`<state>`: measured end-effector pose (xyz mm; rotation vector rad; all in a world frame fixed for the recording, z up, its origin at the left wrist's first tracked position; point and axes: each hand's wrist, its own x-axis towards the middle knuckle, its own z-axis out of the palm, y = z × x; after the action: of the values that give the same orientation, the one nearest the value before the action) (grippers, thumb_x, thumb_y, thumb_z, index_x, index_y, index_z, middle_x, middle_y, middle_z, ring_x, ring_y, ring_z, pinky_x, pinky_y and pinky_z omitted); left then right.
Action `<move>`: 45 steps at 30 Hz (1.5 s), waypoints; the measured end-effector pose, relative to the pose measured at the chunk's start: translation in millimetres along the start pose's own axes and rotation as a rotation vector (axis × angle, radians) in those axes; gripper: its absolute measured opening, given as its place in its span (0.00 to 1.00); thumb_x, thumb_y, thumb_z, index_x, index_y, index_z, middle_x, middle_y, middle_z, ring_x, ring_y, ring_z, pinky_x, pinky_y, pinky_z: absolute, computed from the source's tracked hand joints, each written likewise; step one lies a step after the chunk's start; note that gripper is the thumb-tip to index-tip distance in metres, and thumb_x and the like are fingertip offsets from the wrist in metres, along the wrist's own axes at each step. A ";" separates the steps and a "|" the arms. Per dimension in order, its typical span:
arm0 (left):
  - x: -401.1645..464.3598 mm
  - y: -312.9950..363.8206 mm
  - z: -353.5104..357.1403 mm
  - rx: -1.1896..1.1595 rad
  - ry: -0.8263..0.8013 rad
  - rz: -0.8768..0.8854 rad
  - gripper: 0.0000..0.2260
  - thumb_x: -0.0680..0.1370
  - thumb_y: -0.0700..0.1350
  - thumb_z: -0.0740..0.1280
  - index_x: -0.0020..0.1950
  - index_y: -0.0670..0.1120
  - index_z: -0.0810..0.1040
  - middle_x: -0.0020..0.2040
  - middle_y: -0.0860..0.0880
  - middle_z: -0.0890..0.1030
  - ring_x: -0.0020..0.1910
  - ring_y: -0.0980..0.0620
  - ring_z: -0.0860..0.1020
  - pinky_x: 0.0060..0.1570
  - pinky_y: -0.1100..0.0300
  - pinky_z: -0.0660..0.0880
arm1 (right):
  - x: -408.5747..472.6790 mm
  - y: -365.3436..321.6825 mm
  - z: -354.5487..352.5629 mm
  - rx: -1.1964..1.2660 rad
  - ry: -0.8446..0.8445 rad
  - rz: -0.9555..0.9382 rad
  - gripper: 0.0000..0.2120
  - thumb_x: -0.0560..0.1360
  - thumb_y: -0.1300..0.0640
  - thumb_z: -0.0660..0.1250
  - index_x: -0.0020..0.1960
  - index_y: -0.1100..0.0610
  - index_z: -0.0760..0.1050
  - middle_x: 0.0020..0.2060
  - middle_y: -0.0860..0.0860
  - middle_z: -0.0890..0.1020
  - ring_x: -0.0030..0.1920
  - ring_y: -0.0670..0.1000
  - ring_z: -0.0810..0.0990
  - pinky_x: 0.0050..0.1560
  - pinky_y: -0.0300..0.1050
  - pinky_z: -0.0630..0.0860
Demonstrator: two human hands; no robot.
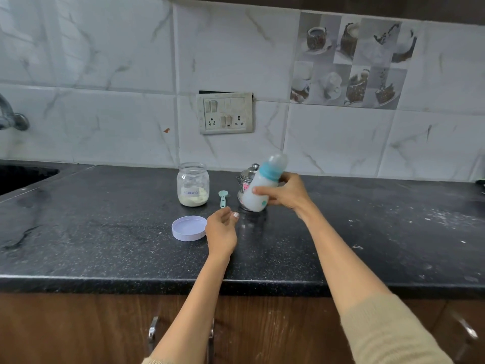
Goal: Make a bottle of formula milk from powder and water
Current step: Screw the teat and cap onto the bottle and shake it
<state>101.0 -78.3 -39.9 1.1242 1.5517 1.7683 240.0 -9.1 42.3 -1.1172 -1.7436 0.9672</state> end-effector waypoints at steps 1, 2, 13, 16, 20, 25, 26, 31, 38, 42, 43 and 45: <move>-0.3 -0.4 0.3 -0.002 0.001 0.004 0.17 0.78 0.40 0.65 0.66 0.36 0.72 0.63 0.41 0.77 0.61 0.48 0.75 0.57 0.62 0.68 | -0.5 -1.3 -0.4 0.005 0.004 0.004 0.23 0.61 0.61 0.81 0.53 0.57 0.77 0.44 0.47 0.80 0.48 0.50 0.81 0.41 0.48 0.83; -0.6 0.1 0.1 0.001 0.007 0.007 0.17 0.78 0.40 0.65 0.66 0.36 0.72 0.63 0.41 0.77 0.61 0.48 0.75 0.57 0.62 0.68 | 0.4 -2.3 0.3 -0.043 -0.047 0.004 0.24 0.60 0.60 0.81 0.54 0.57 0.78 0.45 0.47 0.80 0.49 0.49 0.81 0.42 0.48 0.83; -0.4 0.7 0.1 -0.006 0.003 0.001 0.17 0.78 0.39 0.65 0.66 0.36 0.72 0.63 0.40 0.77 0.61 0.47 0.75 0.57 0.62 0.69 | 0.9 9.9 5.3 -0.097 -0.073 0.011 0.25 0.60 0.60 0.81 0.55 0.56 0.77 0.49 0.49 0.81 0.50 0.51 0.81 0.43 0.48 0.83; -0.6 1.4 0.0 -0.003 -0.003 -0.011 0.17 0.78 0.39 0.65 0.66 0.36 0.72 0.62 0.41 0.77 0.61 0.48 0.76 0.57 0.63 0.69 | 1.3 8.2 4.1 -0.096 -0.071 -0.005 0.24 0.60 0.60 0.81 0.53 0.56 0.78 0.46 0.46 0.80 0.51 0.52 0.82 0.44 0.50 0.83; -0.6 1.9 -0.8 0.000 0.003 -0.007 0.17 0.78 0.39 0.65 0.66 0.36 0.72 0.63 0.40 0.77 0.61 0.48 0.75 0.57 0.63 0.68 | 3.0 4.3 2.0 -0.194 -0.120 -0.014 0.28 0.59 0.60 0.81 0.57 0.57 0.78 0.50 0.48 0.81 0.53 0.52 0.81 0.45 0.49 0.83; -0.8 2.9 -0.4 0.008 0.007 -0.009 0.17 0.78 0.39 0.65 0.66 0.36 0.72 0.63 0.40 0.77 0.62 0.48 0.75 0.57 0.62 0.68 | 0.0 16.9 7.0 -0.187 -0.084 -0.004 0.27 0.58 0.58 0.82 0.56 0.56 0.78 0.51 0.50 0.82 0.51 0.51 0.82 0.44 0.49 0.83; -0.9 2.8 -0.4 0.007 0.002 -0.011 0.17 0.78 0.39 0.65 0.66 0.36 0.72 0.63 0.40 0.77 0.62 0.48 0.75 0.57 0.62 0.68 | -1.2 18.4 7.0 -0.165 -0.082 -0.006 0.26 0.59 0.58 0.82 0.55 0.55 0.78 0.50 0.50 0.82 0.50 0.51 0.82 0.44 0.49 0.83; -2.3 3.3 -1.4 0.005 -0.033 -0.005 0.18 0.78 0.38 0.65 0.67 0.36 0.70 0.63 0.40 0.77 0.60 0.49 0.75 0.57 0.63 0.68 | 8.2 15.1 -13.3 0.005 0.050 0.027 0.25 0.61 0.61 0.81 0.55 0.58 0.77 0.48 0.48 0.82 0.52 0.51 0.82 0.46 0.51 0.83; 0.0 -3.6 1.7 0.144 -0.140 0.056 0.26 0.74 0.39 0.71 0.70 0.39 0.68 0.67 0.43 0.74 0.66 0.49 0.73 0.64 0.58 0.69 | 38.7 18.6 -66.3 -0.124 0.326 0.061 0.29 0.59 0.59 0.81 0.58 0.60 0.78 0.56 0.53 0.82 0.52 0.52 0.81 0.46 0.53 0.83; 3.9 -7.4 3.4 0.182 -0.155 0.063 0.28 0.72 0.40 0.72 0.70 0.40 0.68 0.67 0.44 0.74 0.66 0.49 0.73 0.65 0.56 0.69 | 48.2 35.2 -74.1 -0.228 0.337 0.110 0.27 0.60 0.59 0.81 0.57 0.61 0.78 0.55 0.54 0.82 0.47 0.50 0.78 0.41 0.46 0.81; 4.6 -8.0 3.7 0.186 -0.158 0.062 0.28 0.72 0.40 0.73 0.70 0.40 0.68 0.67 0.44 0.74 0.66 0.49 0.73 0.65 0.55 0.69 | 50.4 41.0 -73.4 -0.248 0.331 0.117 0.26 0.60 0.58 0.80 0.56 0.61 0.78 0.54 0.54 0.82 0.47 0.50 0.78 0.41 0.46 0.81; 5.4 -8.6 4.0 0.190 -0.162 0.057 0.28 0.72 0.41 0.73 0.70 0.40 0.68 0.67 0.44 0.74 0.66 0.49 0.73 0.66 0.54 0.69 | 54.6 52.0 -70.1 -0.263 0.334 0.131 0.25 0.59 0.58 0.81 0.54 0.60 0.79 0.54 0.54 0.83 0.47 0.50 0.79 0.43 0.49 0.82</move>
<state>100.5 -70.1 -47.0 1.3790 1.6284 1.5468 305.7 69.7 33.3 -1.4848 -1.5663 0.5930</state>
